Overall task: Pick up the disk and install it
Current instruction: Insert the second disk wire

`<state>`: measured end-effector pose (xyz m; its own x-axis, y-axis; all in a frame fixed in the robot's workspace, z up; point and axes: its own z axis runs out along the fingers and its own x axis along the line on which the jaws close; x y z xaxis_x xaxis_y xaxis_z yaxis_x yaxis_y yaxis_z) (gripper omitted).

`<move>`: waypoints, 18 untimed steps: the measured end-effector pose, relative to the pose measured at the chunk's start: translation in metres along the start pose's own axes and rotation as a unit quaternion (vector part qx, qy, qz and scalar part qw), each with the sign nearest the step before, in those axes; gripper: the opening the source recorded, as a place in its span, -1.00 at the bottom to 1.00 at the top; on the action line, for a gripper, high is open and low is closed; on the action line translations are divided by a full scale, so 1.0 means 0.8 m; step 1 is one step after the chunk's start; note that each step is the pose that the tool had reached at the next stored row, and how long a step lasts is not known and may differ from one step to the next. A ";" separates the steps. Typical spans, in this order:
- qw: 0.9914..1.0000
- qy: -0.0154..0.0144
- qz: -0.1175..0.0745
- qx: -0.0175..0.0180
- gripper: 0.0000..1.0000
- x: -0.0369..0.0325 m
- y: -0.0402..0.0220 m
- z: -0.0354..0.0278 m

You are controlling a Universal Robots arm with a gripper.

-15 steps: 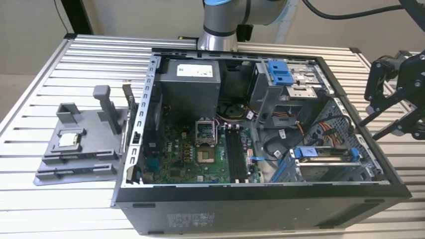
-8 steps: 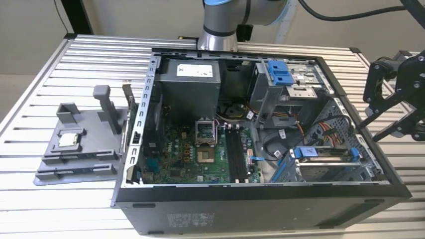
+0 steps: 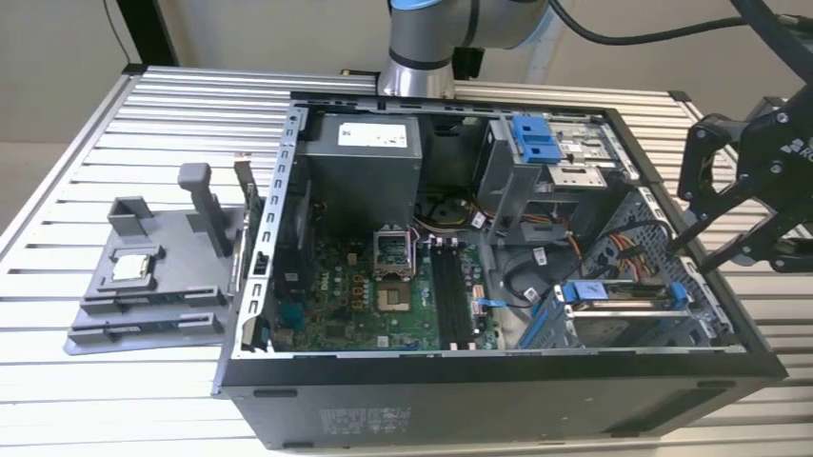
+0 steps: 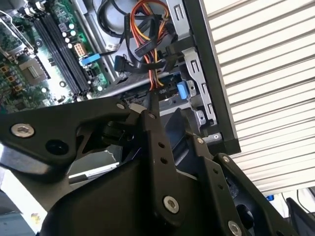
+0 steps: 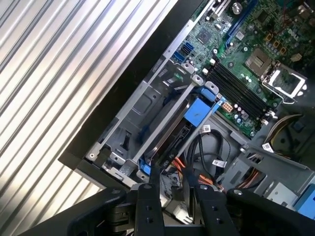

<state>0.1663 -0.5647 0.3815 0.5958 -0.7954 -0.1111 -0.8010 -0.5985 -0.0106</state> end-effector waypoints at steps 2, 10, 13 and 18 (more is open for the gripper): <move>1.000 0.002 -0.004 0.002 1.00 -0.0011 0.0018 0.0017; 0.999 0.010 -0.047 0.008 1.00 -0.0017 0.0038 0.0103; 0.997 0.013 -0.072 0.010 1.00 -0.0015 0.0040 0.0129; 0.994 0.022 -0.102 0.019 1.00 -0.0013 0.0045 0.0167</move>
<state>0.1620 -0.5648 0.3683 0.7480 -0.6610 -0.0589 -0.6637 -0.7451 -0.0657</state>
